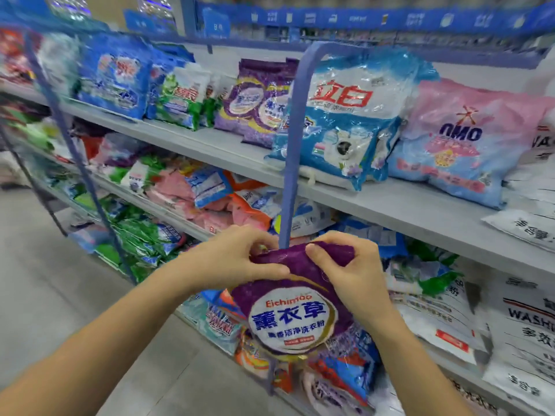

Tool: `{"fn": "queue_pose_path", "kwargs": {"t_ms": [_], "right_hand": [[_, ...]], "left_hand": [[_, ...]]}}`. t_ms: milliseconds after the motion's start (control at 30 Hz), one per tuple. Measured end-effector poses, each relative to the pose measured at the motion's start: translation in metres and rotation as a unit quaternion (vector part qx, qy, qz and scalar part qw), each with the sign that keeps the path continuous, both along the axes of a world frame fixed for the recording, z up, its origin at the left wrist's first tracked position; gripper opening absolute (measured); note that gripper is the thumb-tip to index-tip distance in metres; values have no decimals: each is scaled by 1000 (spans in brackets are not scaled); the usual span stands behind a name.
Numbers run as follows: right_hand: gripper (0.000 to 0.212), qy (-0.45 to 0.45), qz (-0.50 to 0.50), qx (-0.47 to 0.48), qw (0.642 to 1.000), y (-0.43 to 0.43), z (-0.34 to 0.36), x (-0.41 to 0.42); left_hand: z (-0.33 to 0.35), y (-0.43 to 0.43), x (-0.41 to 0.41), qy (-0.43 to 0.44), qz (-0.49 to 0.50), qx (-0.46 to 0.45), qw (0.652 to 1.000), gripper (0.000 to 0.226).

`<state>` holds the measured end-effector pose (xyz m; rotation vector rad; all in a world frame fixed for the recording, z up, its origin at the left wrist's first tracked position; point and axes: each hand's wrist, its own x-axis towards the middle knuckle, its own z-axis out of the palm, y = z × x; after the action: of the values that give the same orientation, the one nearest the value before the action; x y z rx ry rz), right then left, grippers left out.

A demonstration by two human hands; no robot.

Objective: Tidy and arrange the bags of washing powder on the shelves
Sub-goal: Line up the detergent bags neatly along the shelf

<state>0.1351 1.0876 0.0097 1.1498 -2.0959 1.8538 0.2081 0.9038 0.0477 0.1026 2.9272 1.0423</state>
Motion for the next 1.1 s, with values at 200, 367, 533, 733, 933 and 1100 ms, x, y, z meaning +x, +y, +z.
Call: {"fn": "queue_pose_path", "kwargs": {"t_ms": [200,367,533,733,933,1100], "right_hand": [[9,-27,-8,-70,997,-86,39,-5],[10,-71,-26,-144,987,-152,72,-16],[8,-173,-44,-234,956,-204,102,-42],[17,26,-82,-94,992,-220,167,-90],[20,83,-196,-88,973,-267,206,-166],[19,92,-299,-44,949,-290,200,-224]], "left_hand": [[-32,-109,20,261,119,239,928,32],[-64,-161,-1,146,103,458,871,79],[-72,-189,-25,153,66,452,876,63],[-16,-229,-79,243,63,381,890,26],[39,-269,-156,284,86,320,900,30],[38,-292,-215,287,92,263,917,29]]}}
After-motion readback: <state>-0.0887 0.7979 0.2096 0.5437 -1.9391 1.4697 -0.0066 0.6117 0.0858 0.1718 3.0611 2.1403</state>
